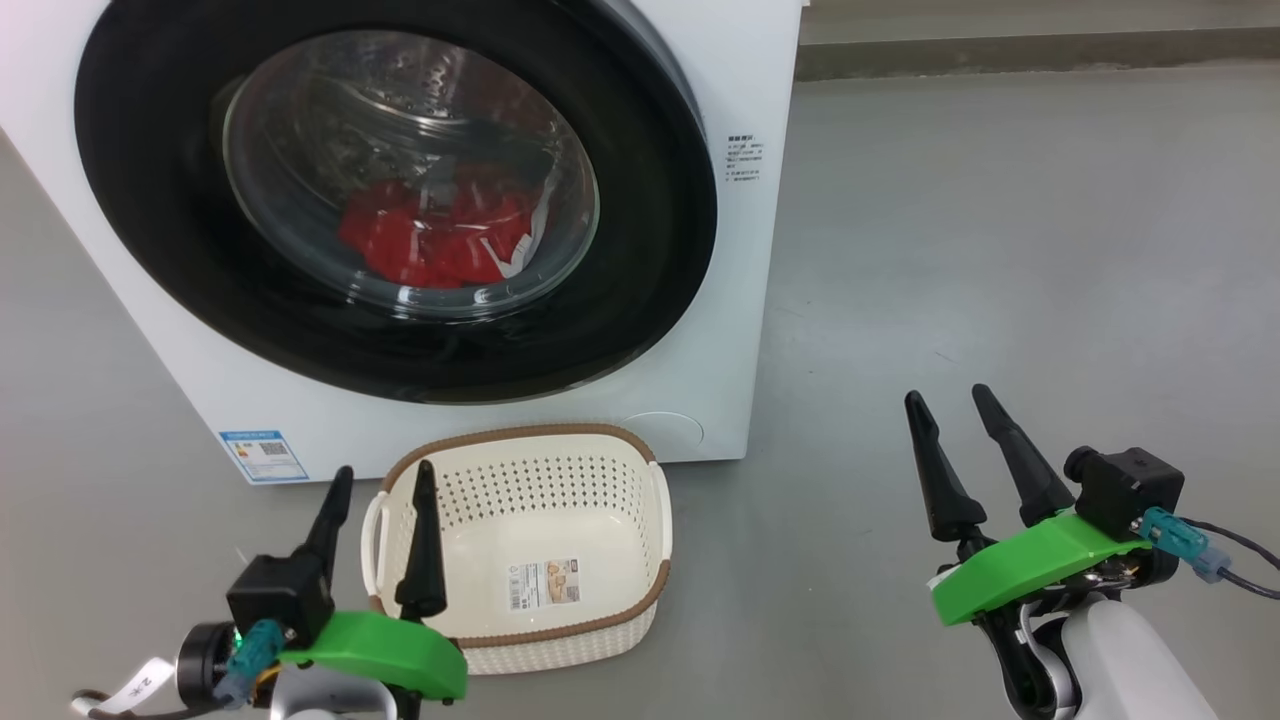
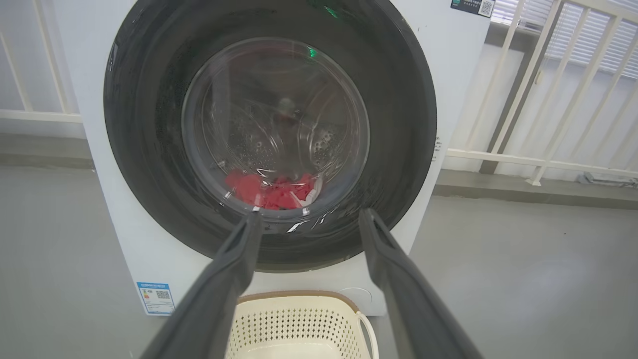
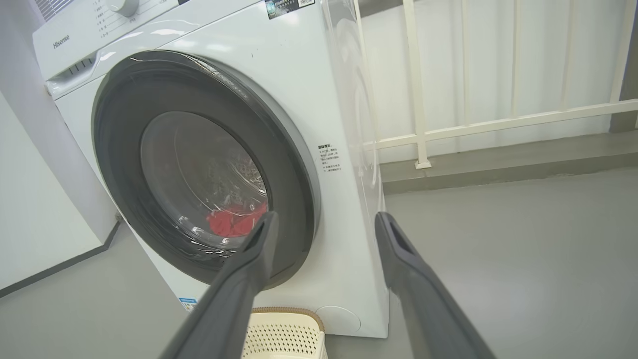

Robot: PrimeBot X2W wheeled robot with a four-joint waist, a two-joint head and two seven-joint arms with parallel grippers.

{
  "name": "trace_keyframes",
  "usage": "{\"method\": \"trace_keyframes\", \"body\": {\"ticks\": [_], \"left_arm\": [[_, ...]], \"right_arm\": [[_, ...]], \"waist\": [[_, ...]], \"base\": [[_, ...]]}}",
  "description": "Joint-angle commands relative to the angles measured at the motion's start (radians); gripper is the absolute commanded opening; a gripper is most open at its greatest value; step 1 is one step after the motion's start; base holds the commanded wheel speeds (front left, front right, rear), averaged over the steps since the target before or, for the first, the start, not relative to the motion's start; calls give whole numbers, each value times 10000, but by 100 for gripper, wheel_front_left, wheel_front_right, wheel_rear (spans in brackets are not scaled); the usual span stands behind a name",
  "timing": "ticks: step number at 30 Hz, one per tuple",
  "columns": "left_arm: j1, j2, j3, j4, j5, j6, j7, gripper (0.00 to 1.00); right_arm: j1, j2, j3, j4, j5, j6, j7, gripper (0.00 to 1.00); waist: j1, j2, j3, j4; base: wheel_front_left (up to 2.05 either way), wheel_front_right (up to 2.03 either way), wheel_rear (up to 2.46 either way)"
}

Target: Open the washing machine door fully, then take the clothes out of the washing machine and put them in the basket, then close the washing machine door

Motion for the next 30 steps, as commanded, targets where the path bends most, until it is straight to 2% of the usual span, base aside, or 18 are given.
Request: {"method": "trace_keyframes", "body": {"ticks": [1, 11, 30], "left_arm": [[-510, 206, 241, -218, 254, 73, -125, 100], [-754, 225, 152, -195, 1445, 269, -421, 100], [-721, 222, 258, -275, 1352, 304, -421, 100]], "right_arm": [[-481, -81, 210, -207, -228, 5, -135, 100], [-807, -103, 102, 200, -1527, 6, -427, 100], [-828, -103, 127, 224, -1360, 6, -404, 100]], "waist": [[0, -1, 1, 3], [0, -1, 20, 19], [0, -1, -25, -2]], "base": [[0, 0, 0], [0, 0, 0], [0, 0, 0]]}}
